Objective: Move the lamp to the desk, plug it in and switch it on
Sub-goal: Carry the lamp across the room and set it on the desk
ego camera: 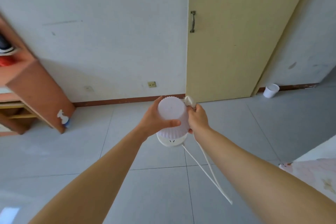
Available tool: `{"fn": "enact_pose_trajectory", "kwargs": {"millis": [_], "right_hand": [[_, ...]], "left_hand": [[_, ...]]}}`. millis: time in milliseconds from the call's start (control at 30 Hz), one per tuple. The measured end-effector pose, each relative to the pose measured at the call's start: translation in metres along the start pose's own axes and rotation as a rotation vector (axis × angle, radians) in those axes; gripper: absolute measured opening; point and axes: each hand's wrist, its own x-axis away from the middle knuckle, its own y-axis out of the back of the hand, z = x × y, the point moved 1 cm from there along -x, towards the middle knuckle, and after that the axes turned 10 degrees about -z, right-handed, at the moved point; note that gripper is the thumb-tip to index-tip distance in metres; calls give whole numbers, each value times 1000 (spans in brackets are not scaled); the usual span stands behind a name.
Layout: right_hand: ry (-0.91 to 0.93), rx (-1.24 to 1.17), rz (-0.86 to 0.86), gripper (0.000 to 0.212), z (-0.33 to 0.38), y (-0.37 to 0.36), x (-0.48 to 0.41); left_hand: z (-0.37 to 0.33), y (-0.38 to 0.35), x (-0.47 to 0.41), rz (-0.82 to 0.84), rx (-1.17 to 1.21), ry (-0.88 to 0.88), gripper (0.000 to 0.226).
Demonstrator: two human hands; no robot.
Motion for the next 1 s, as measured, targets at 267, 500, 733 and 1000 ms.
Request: {"fn": "enact_pose_trajectory", "kwargs": {"millis": [267, 500, 733, 1000], "right_hand": [[15, 75, 213, 34, 32, -137, 14], [37, 133, 345, 36, 47, -211, 11], [76, 198, 501, 40, 74, -308, -7], [148, 260, 673, 38, 117, -423, -22]], "left_hand": [[56, 126, -27, -128, 57, 108, 84], [84, 183, -40, -260, 58, 166, 103], [113, 250, -78, -407, 83, 248, 86], [131, 329, -119, -587, 99, 330, 91]]}}
